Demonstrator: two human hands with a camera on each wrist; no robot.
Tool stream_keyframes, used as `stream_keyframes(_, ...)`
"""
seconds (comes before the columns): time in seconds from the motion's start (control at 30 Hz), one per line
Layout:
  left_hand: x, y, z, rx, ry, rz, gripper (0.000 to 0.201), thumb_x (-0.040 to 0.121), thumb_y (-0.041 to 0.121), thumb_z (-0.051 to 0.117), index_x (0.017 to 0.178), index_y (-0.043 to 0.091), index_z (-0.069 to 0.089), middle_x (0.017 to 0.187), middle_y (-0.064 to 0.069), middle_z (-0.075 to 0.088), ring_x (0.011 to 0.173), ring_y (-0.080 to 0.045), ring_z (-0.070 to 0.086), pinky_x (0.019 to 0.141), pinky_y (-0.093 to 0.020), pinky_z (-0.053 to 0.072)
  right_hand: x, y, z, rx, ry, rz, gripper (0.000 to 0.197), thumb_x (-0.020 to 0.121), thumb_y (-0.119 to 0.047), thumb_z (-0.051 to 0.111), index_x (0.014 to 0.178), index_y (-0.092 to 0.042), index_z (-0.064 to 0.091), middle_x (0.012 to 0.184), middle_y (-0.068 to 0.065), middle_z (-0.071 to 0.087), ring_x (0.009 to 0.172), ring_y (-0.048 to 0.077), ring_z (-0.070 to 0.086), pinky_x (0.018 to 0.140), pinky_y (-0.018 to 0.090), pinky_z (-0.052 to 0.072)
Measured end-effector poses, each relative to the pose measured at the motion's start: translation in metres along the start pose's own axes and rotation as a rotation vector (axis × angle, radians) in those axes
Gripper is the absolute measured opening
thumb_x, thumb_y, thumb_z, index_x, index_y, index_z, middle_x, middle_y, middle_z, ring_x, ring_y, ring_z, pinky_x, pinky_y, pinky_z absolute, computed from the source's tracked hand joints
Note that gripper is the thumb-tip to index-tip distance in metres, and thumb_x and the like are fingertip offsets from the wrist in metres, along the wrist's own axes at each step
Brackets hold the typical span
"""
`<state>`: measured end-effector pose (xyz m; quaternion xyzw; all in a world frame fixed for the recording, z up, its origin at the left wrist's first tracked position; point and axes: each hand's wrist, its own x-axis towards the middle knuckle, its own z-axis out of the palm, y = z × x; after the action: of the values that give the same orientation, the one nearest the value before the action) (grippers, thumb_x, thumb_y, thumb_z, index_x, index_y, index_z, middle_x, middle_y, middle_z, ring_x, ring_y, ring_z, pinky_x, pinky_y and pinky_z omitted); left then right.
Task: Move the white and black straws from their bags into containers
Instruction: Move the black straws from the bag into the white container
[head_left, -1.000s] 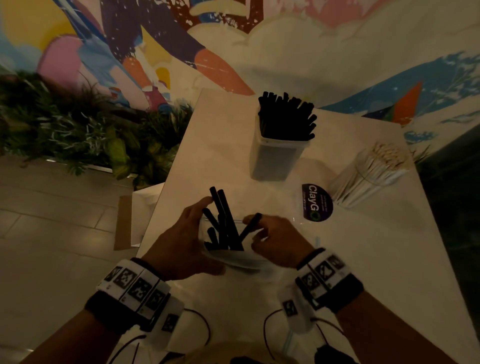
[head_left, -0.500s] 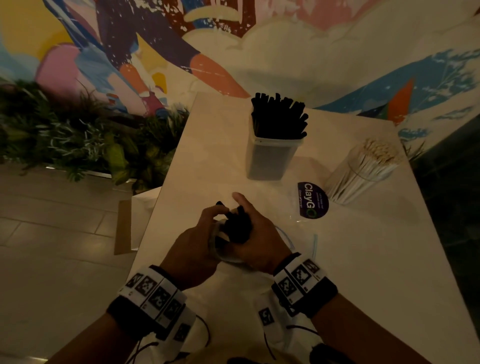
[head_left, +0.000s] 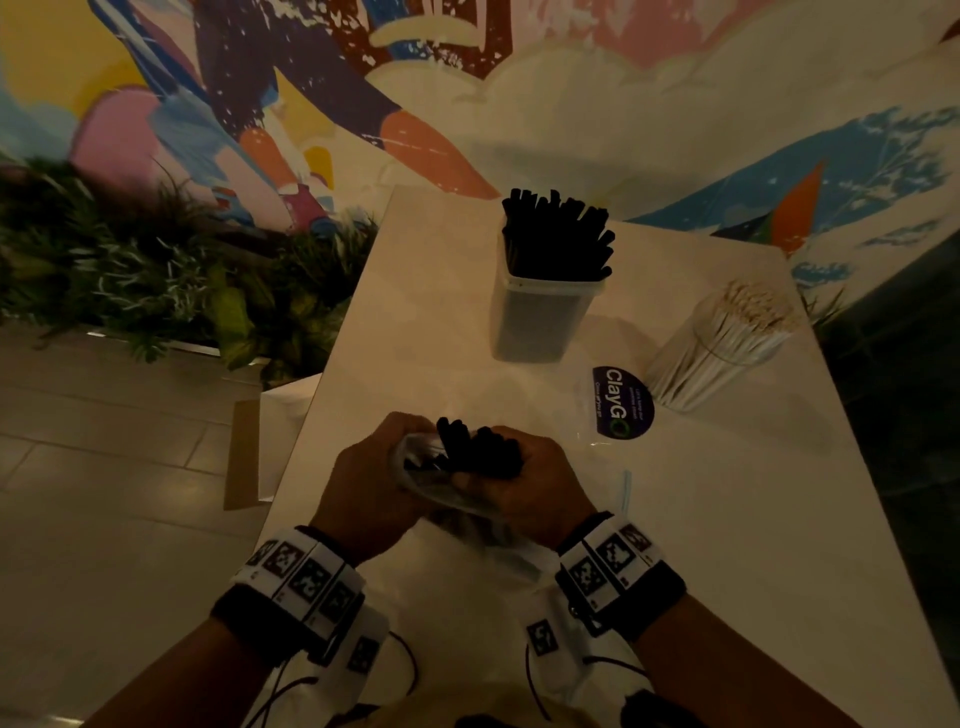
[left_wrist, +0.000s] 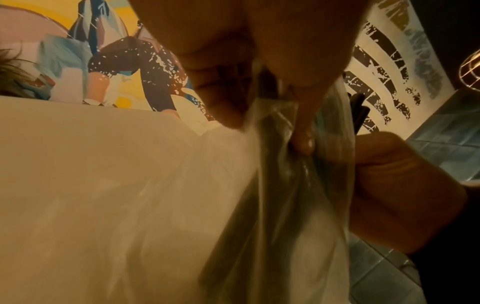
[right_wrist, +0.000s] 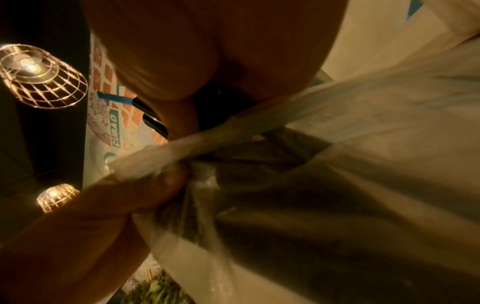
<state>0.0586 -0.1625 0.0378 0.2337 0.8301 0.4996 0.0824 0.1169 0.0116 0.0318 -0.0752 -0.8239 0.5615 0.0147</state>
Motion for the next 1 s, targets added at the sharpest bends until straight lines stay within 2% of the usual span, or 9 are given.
stream_keyframes(0.07, 0.003, 0.001, -0.001, -0.121, -0.097, 0.021, 0.062, 0.054, 0.034, 0.079, 0.109, 0.042, 0.051, 0.103, 0.017, 0.061, 0.096, 0.01, 0.057, 0.078, -0.004, 0.043, -0.002, -0.003, 0.001, 0.008, 0.033, -0.037, 0.015, 0.073, -0.026, 0.078, 0.085, -0.025, 0.072, 0.084, -0.003, 0.071, 0.082, 0.015, 0.067, 0.082, 0.037, 0.055)
stream_keyframes(0.17, 0.007, 0.004, -0.003, -0.271, -0.177, 0.057, 0.075, 0.052, 0.03, 0.085, 0.119, 0.04, 0.052, 0.12, 0.02, 0.057, 0.111, 0.004, 0.053, 0.088, -0.007, 0.041, -0.002, -0.009, 0.002, 0.043, 0.076, -0.081, 0.028, 0.069, -0.042, 0.072, 0.088, -0.022, 0.073, 0.082, -0.001, 0.073, 0.079, 0.013, 0.069, 0.076, 0.03, 0.056)
stream_keyframes(0.3, 0.009, 0.014, -0.002, -0.347, -0.13, 0.097, 0.054, 0.059, 0.038, 0.079, 0.107, 0.022, 0.063, 0.109, 0.013, 0.063, 0.101, -0.002, 0.06, 0.078, -0.01, 0.047, 0.001, -0.014, -0.008, -0.046, 0.08, -0.19, 0.023, 0.072, -0.04, 0.068, 0.081, -0.019, 0.071, 0.075, 0.002, 0.071, 0.072, 0.014, 0.066, 0.07, 0.029, 0.054)
stream_keyframes(0.5, 0.011, 0.014, 0.003, -0.367, -0.077, 0.15, 0.044, 0.067, 0.033, 0.075, 0.102, 0.01, 0.065, 0.102, 0.004, 0.067, 0.098, -0.012, 0.064, 0.085, -0.024, 0.052, 0.004, -0.014, -0.013, -0.084, 0.102, -0.264, 0.029, 0.07, -0.046, 0.062, 0.091, -0.026, 0.067, 0.069, -0.009, 0.066, 0.067, -0.008, 0.058, 0.065, 0.01, 0.045)
stream_keyframes(0.6, 0.012, 0.014, 0.004, -0.361, -0.055, 0.176, 0.037, 0.07, 0.032, 0.073, 0.098, 0.009, 0.066, 0.104, 0.004, 0.065, 0.098, -0.01, 0.063, 0.086, -0.02, 0.049, 0.005, -0.011, -0.019, -0.056, 0.075, -0.258, 0.021, 0.073, -0.038, 0.065, 0.092, -0.03, 0.07, 0.079, -0.022, 0.068, 0.074, -0.017, 0.057, 0.073, 0.007, 0.046)
stream_keyframes(0.67, 0.013, 0.014, 0.003, -0.307, -0.061, 0.202, 0.027, 0.073, 0.031, 0.071, 0.093, 0.013, 0.068, 0.102, 0.007, 0.065, 0.097, -0.008, 0.062, 0.086, -0.018, 0.047, 0.005, -0.009, -0.025, -0.098, 0.076, -0.25, 0.025, 0.075, -0.031, 0.07, 0.1, -0.028, 0.071, 0.091, -0.018, 0.069, 0.082, -0.023, 0.055, 0.084, 0.014, 0.048)
stream_keyframes(0.8, 0.016, 0.012, 0.0, -0.206, -0.026, 0.201, 0.023, 0.078, 0.031, 0.063, 0.094, 0.016, 0.068, 0.101, 0.006, 0.067, 0.095, -0.006, 0.062, 0.084, -0.02, 0.049, 0.007, -0.005, -0.038, -0.067, 0.113, -0.149, 0.011, 0.082, -0.024, 0.07, 0.092, -0.028, 0.072, 0.089, -0.016, 0.071, 0.093, -0.004, 0.063, 0.09, 0.014, 0.046)
stream_keyframes(0.9, 0.018, 0.005, -0.001, -0.104, 0.019, 0.166, 0.028, 0.077, 0.037, 0.059, 0.096, 0.018, 0.067, 0.099, 0.005, 0.067, 0.091, -0.005, 0.062, 0.082, -0.023, 0.051, 0.008, 0.009, -0.043, 0.088, 0.283, -0.039, 0.014, 0.084, -0.011, 0.069, 0.077, -0.022, 0.071, 0.078, -0.009, 0.072, 0.08, 0.005, 0.066, 0.075, 0.016, 0.05)
stream_keyframes(1.0, 0.017, 0.001, 0.001, -0.026, 0.026, 0.172, 0.027, 0.075, 0.037, 0.059, 0.094, 0.019, 0.066, 0.097, 0.005, 0.067, 0.089, -0.007, 0.062, 0.081, -0.027, 0.052, 0.011, 0.017, -0.04, 0.13, 0.235, 0.067, 0.017, 0.086, 0.002, 0.062, 0.075, -0.008, 0.069, 0.072, -0.003, 0.069, 0.071, 0.007, 0.065, 0.069, 0.015, 0.048)
